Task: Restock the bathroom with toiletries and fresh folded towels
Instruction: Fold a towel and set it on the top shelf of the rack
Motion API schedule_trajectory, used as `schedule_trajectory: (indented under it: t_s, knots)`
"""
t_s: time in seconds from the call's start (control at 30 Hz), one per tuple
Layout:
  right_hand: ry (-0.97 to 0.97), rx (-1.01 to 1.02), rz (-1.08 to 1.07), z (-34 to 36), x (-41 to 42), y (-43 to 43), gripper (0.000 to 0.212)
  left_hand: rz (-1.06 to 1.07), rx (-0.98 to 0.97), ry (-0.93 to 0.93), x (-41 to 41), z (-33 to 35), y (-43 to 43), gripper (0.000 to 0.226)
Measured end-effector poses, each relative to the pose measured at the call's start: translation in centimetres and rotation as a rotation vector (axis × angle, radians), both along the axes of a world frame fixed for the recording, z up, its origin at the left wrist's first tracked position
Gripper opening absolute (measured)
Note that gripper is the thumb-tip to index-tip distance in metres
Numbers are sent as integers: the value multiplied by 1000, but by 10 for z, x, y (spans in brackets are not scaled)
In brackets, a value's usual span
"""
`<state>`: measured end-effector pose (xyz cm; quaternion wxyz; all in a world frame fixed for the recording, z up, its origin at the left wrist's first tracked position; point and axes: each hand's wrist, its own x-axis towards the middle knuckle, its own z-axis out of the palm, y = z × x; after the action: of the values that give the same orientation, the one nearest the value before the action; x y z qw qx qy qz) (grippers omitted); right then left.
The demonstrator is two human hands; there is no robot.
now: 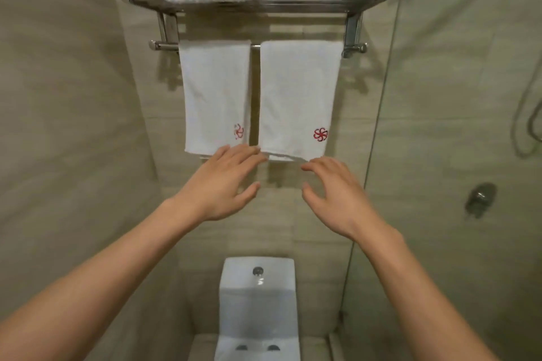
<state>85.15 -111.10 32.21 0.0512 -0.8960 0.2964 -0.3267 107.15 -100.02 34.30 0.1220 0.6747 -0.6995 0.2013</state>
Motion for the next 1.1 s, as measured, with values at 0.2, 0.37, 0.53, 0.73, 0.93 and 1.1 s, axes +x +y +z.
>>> schedule_trajectory:
  t_s: [0.2,0.37,0.53,0.73,0.93,1.1]
  knots:
    - [23,179,-92,-66,2,35,46,-99,15,54,-1,-64,19,50]
    - [34,263,-150,-112,14,68,47,-163,100,145,12,-125,37,46]
    - [86,356,-233,-161,12,111,46,-238,212,272,15,-177,60,51]
    - [113,461,-365,-203,4,157,46,-370,259,398,10,-221,79,40]
    - [176,486,-542,-223,-19,199,61,-468,360,411,-6,-266,95,48]
    - [195,541,-678,-234,-45,254,54,-606,376,419,-38,-281,120,45]
